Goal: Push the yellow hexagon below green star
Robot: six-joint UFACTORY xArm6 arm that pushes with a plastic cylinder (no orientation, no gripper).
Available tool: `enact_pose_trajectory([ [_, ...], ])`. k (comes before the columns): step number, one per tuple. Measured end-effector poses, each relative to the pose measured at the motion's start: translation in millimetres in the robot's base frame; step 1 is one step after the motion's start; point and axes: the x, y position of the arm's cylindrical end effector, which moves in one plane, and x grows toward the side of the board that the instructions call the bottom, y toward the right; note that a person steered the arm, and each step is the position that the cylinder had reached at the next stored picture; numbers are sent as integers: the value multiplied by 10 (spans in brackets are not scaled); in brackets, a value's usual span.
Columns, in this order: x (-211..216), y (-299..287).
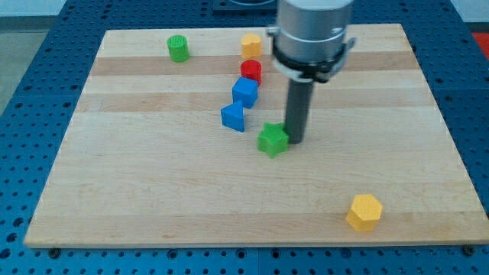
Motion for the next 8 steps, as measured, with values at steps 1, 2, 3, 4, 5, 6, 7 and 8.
enact_pose_trajectory([
  [1,8,-489],
  [2,12,-534],
  [3,50,131],
  [4,79,1114],
  [5,356,1840],
  [6,866,2036],
  [7,1399,1603],
  [8,1518,953],
])
